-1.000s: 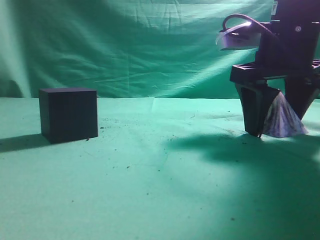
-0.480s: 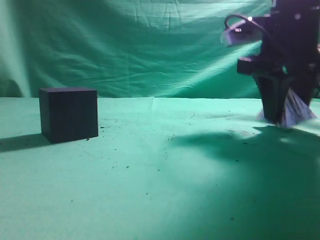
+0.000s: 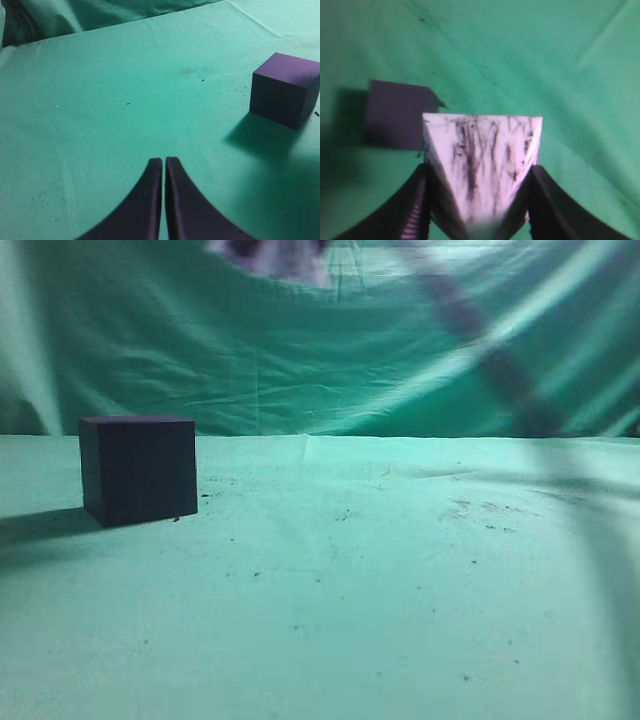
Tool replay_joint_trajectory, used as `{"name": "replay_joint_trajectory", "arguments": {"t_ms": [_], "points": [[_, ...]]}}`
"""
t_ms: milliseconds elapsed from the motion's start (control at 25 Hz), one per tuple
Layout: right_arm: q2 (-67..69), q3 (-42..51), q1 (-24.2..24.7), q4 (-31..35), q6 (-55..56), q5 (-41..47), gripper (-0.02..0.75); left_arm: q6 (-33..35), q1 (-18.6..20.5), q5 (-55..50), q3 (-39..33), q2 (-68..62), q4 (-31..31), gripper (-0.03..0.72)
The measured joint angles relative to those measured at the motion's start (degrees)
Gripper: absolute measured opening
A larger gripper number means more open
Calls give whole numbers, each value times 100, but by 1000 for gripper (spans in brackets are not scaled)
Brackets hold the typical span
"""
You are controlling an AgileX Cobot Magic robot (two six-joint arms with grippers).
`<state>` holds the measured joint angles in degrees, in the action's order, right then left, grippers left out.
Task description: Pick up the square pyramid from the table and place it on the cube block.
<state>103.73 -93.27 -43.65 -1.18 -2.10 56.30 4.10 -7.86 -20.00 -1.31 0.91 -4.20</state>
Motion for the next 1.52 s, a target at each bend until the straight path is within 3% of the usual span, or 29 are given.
{"name": "replay_joint_trajectory", "arguments": {"t_ms": [200, 680, 840, 1040, 1160, 1240, 1320, 1400, 1520], "points": [[812, -775, -592, 61, 0, 103, 363, 0, 0, 0, 0, 0, 0, 0], [1832, -1346, -673, 375, -55, -23, 363, 0, 0, 0, 0, 0, 0, 0], [1832, -1414, -673, 470, -82, 27, 624, 0, 0, 0, 0, 0, 0, 0], [1749, -2155, -673, 285, -92, 995, 645, 0, 0, 0, 0, 0, 0, 0], [1600, -2916, -673, 41, 16, 1408, 426, 0, 0, 0, 0, 0, 0, 0], [1347, -3099, -673, -62, 89, 1468, 204, 0, 0, 0, 0, 0, 0, 0], [1077, -3154, -673, -81, 154, 1519, 77, 0, 0, 0, 0, 0, 0, 0], [783, -3167, -673, -81, 221, 1559, 0, 0, 0, 0, 0, 0, 0, 0], [300, -2890, -673, -91, 446, 1573, 0, 0, 0, 0, 0, 0, 0, 0]]}}
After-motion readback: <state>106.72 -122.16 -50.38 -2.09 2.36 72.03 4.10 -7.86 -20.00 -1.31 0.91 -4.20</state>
